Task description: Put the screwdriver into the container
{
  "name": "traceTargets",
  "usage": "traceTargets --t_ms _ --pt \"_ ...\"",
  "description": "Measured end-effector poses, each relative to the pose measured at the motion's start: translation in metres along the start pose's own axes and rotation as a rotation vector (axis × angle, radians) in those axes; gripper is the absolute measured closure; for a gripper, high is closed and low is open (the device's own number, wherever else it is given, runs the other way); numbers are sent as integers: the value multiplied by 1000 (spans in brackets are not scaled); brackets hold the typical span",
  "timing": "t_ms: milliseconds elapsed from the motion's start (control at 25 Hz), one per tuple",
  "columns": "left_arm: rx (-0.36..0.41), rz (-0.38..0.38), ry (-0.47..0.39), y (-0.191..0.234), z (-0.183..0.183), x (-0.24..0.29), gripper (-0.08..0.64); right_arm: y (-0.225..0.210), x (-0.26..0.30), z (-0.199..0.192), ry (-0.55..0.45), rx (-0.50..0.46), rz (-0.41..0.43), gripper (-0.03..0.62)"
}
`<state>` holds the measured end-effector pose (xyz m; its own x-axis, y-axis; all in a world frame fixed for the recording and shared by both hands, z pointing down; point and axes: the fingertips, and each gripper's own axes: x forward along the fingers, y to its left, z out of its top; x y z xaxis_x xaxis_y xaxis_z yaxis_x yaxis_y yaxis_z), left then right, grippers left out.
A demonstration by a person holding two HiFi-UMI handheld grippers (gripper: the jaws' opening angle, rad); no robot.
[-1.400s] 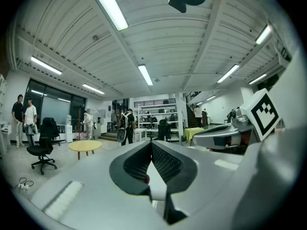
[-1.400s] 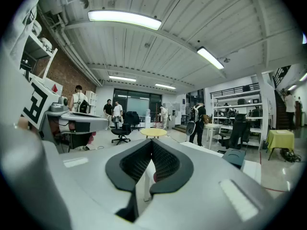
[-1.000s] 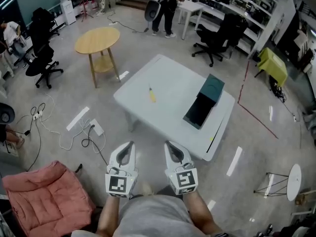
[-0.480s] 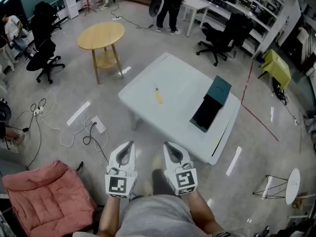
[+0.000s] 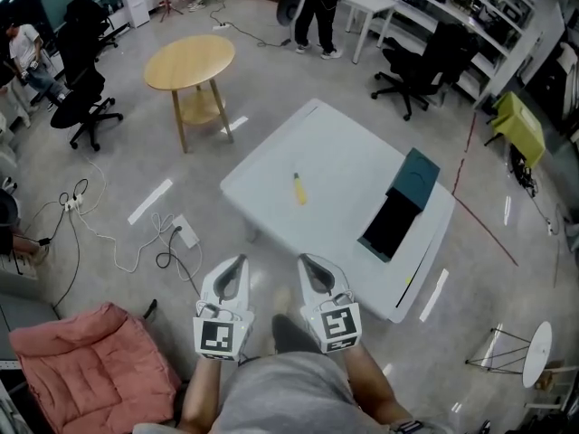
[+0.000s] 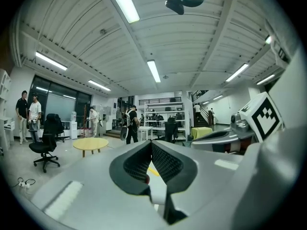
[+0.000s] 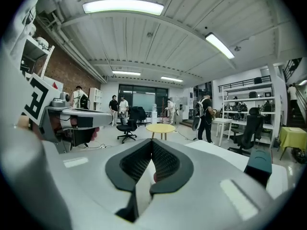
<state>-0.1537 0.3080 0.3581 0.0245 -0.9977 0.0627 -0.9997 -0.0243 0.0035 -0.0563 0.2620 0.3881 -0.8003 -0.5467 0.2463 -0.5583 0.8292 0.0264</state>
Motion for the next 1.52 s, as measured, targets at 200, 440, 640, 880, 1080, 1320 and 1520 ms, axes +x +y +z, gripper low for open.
traceTargets --t_ms 200,440,640,880,1080,1320,1520 --pt "-5 -7 7 18 3 53 548 -35 45 5 13 10 -1 589" --pt "-15 -33 22 30 0 119 548 -82 90 7 21 33 -22 589" --pt "-24 -63 45 31 -3 161 548 -113 114 9 12 58 -48 589" --pt "-9 -112 68 24 -8 197 548 -142 131 9 12 94 -79 589" --pt "0 -161 87 16 -14 221 548 -160 138 0 32 122 -111 589" --pt "0 -239 109 17 -22 255 548 -181 154 -12 64 159 -171 589" --pt "-17 -305 140 27 -33 288 548 -194 179 -22 99 200 -223 589"
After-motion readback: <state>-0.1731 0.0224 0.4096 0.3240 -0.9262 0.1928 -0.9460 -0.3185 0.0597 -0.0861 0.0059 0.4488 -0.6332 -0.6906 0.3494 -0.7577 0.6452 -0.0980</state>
